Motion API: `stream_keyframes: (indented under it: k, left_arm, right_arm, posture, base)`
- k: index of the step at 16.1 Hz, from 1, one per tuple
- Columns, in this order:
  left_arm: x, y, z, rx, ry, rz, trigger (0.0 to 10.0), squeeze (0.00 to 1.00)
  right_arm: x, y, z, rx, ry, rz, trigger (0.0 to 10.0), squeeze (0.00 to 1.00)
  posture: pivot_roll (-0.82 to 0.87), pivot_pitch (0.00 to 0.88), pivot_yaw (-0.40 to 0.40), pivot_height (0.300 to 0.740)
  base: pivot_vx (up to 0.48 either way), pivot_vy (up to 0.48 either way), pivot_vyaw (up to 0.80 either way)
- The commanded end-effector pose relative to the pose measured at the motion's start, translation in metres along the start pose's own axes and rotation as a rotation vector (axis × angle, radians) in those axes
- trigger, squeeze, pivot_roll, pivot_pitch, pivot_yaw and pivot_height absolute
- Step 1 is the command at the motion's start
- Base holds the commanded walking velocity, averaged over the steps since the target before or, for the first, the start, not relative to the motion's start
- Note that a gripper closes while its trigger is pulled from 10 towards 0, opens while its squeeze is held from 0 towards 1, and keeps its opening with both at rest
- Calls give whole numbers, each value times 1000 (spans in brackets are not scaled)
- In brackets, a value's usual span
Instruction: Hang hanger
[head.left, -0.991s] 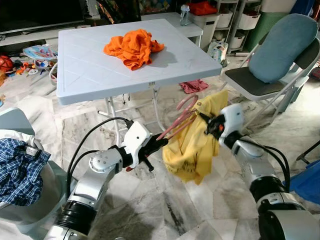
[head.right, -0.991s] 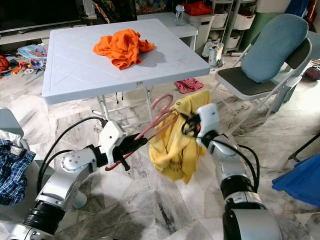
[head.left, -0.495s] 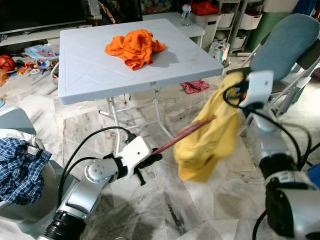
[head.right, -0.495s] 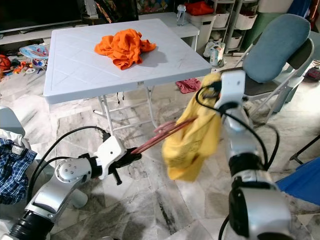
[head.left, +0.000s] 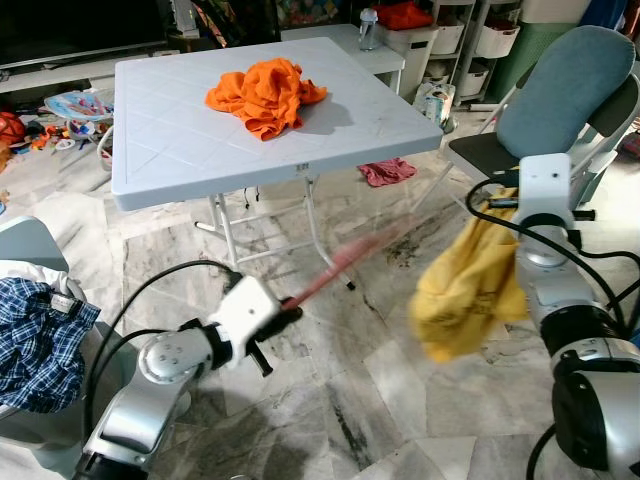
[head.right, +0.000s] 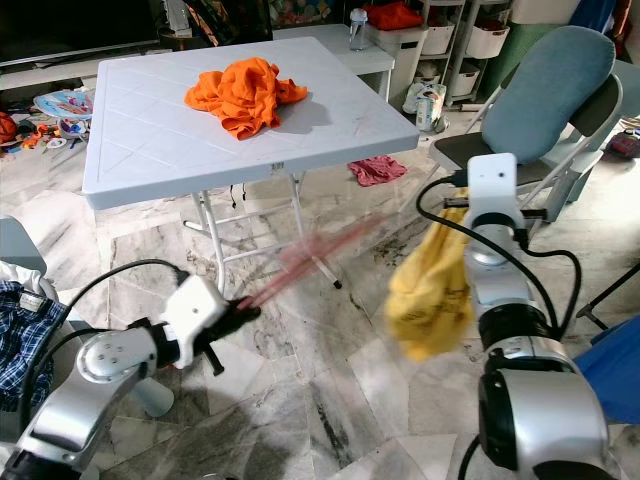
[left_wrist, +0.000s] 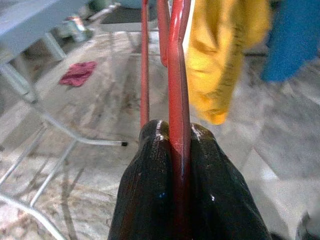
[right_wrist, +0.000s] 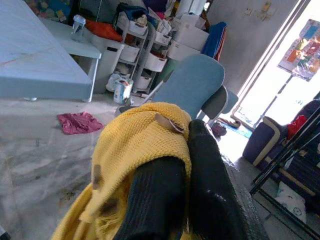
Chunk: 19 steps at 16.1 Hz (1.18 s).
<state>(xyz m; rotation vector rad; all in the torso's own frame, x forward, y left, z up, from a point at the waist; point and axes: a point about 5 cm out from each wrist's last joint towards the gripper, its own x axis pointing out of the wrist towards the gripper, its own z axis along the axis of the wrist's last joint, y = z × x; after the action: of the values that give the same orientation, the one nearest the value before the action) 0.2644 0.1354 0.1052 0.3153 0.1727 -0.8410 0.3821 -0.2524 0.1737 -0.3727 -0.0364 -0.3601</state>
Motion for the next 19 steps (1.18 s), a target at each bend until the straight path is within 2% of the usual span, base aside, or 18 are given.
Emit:
stream_keyframes:
  k: [1,2,3,4,5,6,8,9,10,11,13,14,15,16,19]
  left_arm:
    - [0,3,8,-21,-41,49,0,0]
    - [1,7,11,-41,-61,120,0,0]
    - [4,13,16,-74,-103,267,4314,0]
    - [8,15,20,-101,-116,368,10000,0]
    - [10,14,21,-125,-129,398,10000,0]
    - [7,19,37,-91,-231,554,10000,0]
    - [9,8,58,-121,-336,591,10000,0]
    - [12,4,58,-115,-337,591,10000,0]
    - [13,3,56,-148,-335,599,10000,0]
    - [13,5,53,-232,-336,634,10000,0]
    - [13,7,53,-269,-364,641,10000,0]
    - [8,15,56,-262,-380,689,10000,0]
    - [8,17,56,-259,-377,694,10000,0]
    - [7,18,54,-262,-374,701,10000,0]
    - [6,18,48,-304,-357,722,10000,0]
  right_arm:
    - [0,-2,-3,22,15,-2,0,0]
    - [-2,1,-7,54,32,18,0,0]
    - [-7,8,-11,98,21,84,0,0]
    - [-14,21,-10,187,-19,213,0,0]
    - [-17,24,-10,184,-41,256,0,0]
    - [-24,28,-13,173,-67,333,0,0]
    - [-30,28,-11,244,-104,416,0,0]
    - [-31,29,-7,257,-126,437,0,0]
    - [-33,33,-1,275,-153,467,0,0]
    - [-35,40,5,291,-176,494,0,0]
    - [-38,47,11,309,-197,532,39,0]
    - [-43,59,22,334,-233,591,3922,0]
    - [-43,61,24,344,-238,598,6510,0]
    - [-45,62,27,358,-243,605,10000,0]
    - [-47,65,28,368,-244,618,10000,0]
  posture:
    - [-29,0,-35,740]
    - [-29,0,-35,740]
    - [-28,0,-36,740]
    - [-28,0,-36,740]
    - [-29,0,-36,740]
    - [-33,0,-34,740]
    - [-39,0,-26,740]
    - [-43,0,-23,740]
    - [-49,0,-19,740]
    - [-47,0,-17,740]
    - [-44,0,-16,740]
    - [-38,0,-17,740]
    - [-35,0,-18,740]
    - [-33,0,-20,740]
    - [-35,0,-22,740]
  base:
    - [0,0,0]
    - [0,0,0]
    - [0,0,0]
    - [0,0,0]
    - [0,0,0]
    - [0,0,0]
    - [0,0,0]
    - [0,0,0]
    - [0,0,0]
    - [0,0,0]
    - [0,0,0]
    - [0,0,0]
    - [0,0,0]
    - [0,0,0]
    - [0,0,0]
